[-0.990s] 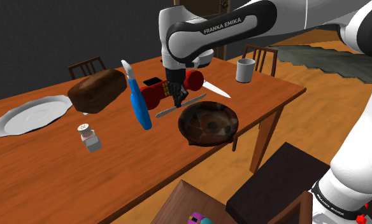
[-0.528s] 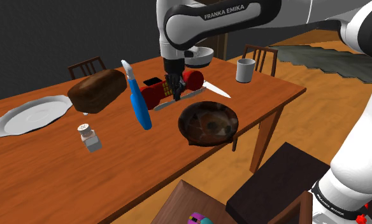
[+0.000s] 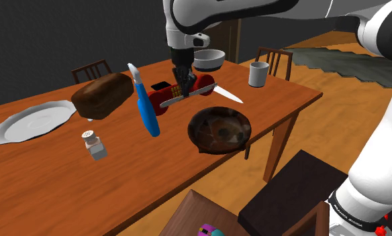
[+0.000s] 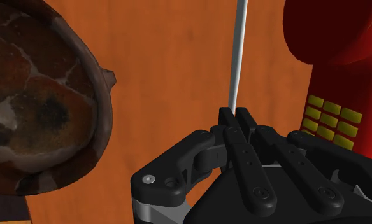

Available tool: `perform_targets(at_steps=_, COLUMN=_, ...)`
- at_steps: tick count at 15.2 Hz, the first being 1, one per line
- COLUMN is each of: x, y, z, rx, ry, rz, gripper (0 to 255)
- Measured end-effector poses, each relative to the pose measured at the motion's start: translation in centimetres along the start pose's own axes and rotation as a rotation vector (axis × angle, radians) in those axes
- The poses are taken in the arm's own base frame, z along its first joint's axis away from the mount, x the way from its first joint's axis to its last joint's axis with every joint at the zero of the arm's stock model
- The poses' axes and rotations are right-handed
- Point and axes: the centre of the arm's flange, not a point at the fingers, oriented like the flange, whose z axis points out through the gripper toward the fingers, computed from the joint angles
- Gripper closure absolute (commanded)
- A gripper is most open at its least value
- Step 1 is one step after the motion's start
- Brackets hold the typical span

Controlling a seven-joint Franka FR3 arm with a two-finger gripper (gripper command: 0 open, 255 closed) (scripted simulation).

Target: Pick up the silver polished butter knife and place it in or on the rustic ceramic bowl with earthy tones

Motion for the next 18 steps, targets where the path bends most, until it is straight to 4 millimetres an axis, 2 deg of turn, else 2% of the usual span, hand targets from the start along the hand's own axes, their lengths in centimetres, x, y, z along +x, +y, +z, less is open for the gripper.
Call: perform_targets(at_steps=18, x=-0.6, y=0.0, z=-9.5, rx=0.0, ry=0.0, rz=0.0, gripper=255)
